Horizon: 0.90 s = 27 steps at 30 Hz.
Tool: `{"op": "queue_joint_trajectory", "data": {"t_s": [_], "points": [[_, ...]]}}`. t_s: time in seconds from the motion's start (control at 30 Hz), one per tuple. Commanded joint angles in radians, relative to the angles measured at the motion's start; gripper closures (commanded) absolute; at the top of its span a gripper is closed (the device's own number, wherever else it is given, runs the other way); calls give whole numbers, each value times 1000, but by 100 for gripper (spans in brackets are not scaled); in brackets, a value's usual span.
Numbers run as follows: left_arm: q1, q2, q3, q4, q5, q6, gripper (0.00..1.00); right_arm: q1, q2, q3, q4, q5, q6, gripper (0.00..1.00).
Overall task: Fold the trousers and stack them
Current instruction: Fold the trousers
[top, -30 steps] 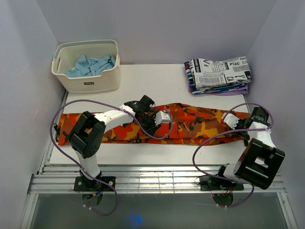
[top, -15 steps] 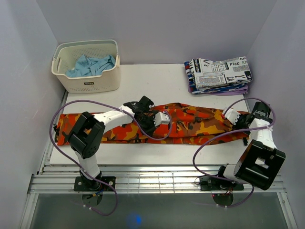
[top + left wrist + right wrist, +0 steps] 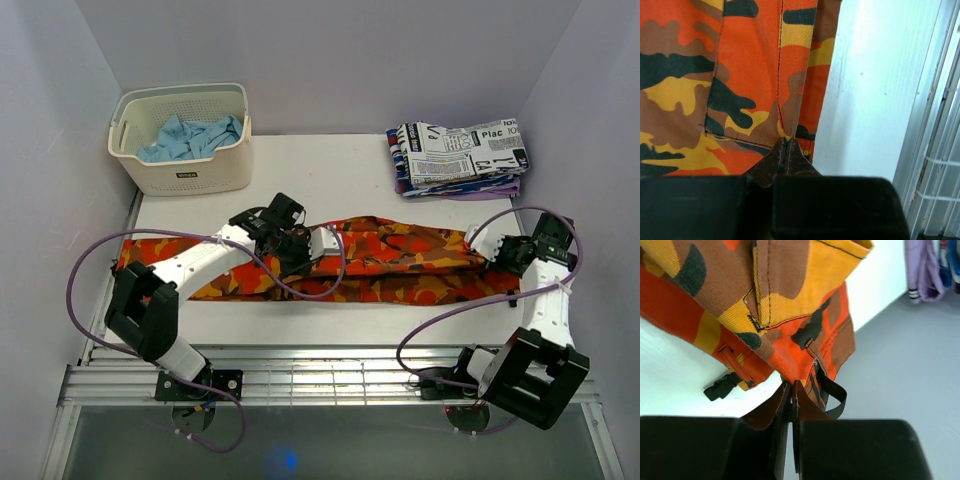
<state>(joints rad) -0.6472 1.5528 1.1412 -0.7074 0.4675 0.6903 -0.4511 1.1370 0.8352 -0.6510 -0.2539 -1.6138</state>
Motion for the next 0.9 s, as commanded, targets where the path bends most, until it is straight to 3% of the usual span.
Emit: {"op": "queue_joint_trajectory", "data": {"t_s": [0.0,0.3,0.53,0.87], "points": [[9,-28,-70,-96,-9,54,100,-3,-17,-88,36,37,-84,92],[9,148,-138,-57,-19,58,100,-8,55,-240,128,130,-126,92],[17,179,-156,-4,-53,52,100,-8,49,-298,162,153,-153,92],[129,81,52,-136,-36,41,100,-8,-39,-30,-88,22,-98,92]]}}
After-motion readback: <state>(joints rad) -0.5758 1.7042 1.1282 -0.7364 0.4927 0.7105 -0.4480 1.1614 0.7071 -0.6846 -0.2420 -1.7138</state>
